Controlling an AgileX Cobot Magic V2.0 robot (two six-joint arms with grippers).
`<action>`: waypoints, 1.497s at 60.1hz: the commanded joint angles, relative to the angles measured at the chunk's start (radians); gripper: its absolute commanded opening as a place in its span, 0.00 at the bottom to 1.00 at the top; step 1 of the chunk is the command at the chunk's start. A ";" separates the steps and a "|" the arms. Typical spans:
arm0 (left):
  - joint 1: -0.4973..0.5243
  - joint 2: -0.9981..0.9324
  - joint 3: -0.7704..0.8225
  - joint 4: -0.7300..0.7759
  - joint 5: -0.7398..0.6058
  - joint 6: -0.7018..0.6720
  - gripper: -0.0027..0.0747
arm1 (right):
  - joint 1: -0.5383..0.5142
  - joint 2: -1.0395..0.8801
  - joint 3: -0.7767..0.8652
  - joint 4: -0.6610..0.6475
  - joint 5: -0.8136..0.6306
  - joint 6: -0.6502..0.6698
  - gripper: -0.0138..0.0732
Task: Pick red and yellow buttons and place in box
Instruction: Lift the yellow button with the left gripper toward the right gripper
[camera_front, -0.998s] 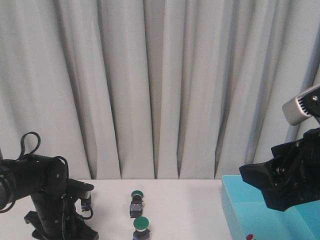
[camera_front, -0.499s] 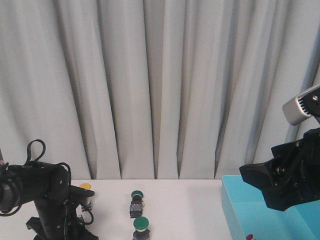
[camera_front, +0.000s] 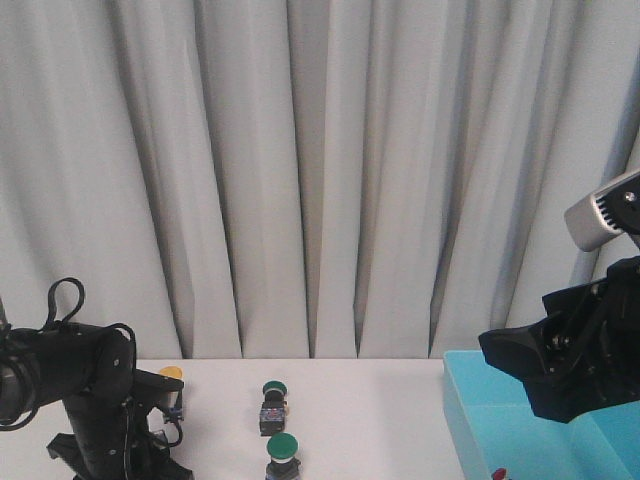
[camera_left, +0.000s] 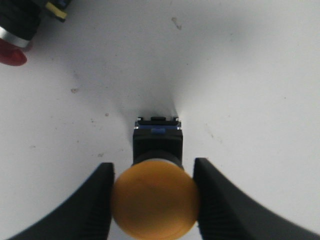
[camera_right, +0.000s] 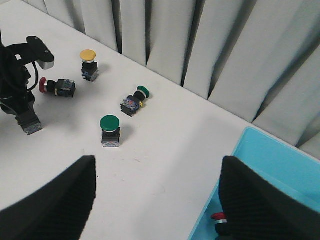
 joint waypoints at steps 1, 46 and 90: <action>0.003 -0.045 -0.021 -0.009 -0.001 -0.001 0.28 | 0.002 -0.018 -0.031 0.012 -0.058 0.003 0.74; -0.001 -0.363 -0.153 -0.640 0.040 0.304 0.03 | 0.003 0.020 -0.031 0.166 -0.084 -0.462 0.74; -0.112 -0.498 -0.166 -0.958 0.162 0.395 0.04 | 0.291 0.154 -0.031 0.148 -0.261 -0.695 0.74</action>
